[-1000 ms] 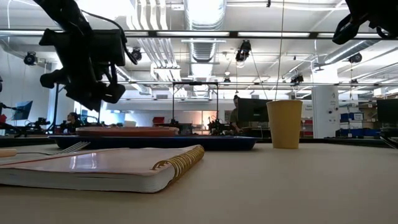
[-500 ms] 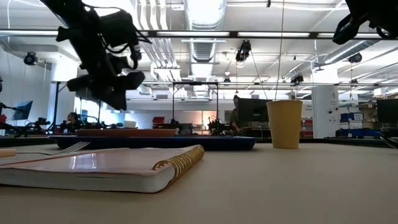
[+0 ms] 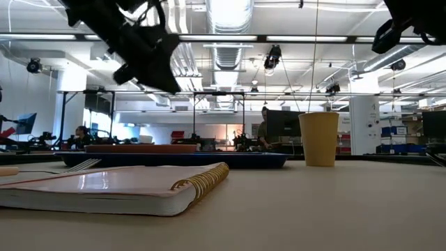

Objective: Pick and place plate/cup/fork/spoon on tray
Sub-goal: Put the light blue spoon to the right of the pink plate on the blue tray

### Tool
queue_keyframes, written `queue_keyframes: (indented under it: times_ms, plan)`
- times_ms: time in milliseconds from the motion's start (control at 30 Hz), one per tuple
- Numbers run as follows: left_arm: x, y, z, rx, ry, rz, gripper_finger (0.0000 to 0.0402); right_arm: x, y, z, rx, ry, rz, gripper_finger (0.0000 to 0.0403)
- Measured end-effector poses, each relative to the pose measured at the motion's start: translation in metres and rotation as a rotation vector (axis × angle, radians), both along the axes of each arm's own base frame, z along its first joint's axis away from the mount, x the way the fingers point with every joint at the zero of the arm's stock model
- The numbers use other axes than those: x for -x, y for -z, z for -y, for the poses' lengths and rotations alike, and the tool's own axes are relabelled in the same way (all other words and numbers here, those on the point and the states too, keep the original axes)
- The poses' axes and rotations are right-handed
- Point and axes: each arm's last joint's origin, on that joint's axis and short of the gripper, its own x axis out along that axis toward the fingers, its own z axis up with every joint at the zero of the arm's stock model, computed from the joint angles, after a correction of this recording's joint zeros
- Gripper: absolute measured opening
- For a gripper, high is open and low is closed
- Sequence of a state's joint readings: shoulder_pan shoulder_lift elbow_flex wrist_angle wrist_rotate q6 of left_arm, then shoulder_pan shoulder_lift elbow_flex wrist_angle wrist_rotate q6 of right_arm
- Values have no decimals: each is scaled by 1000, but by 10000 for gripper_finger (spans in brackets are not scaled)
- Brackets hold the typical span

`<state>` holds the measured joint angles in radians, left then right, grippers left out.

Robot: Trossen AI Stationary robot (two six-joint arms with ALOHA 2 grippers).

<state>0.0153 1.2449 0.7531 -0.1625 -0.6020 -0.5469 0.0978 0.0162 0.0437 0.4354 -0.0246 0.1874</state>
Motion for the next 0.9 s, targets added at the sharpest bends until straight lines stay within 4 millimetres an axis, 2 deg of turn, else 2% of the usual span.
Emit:
queue_keyframes:
  times_ms: [133,300,467,600,733,900]
  plan:
    - [-9,-9,21,-84,231,44,66,-2,4,1,-61,30,-48,9]
    - [-13,-18,42,-184,476,83,66,-6,11,5,-110,158,-176,9]
    - [-13,-20,58,-376,637,118,66,-7,-3,6,-122,201,-306,9]
    - [-11,-17,59,-491,664,158,66,-12,-17,6,-120,202,-364,9]
    - [-4,-4,57,-545,657,197,66,-22,-31,5,-115,207,-443,9]
    - [6,2,52,-590,519,255,66,-57,-36,2,-68,253,-716,9]
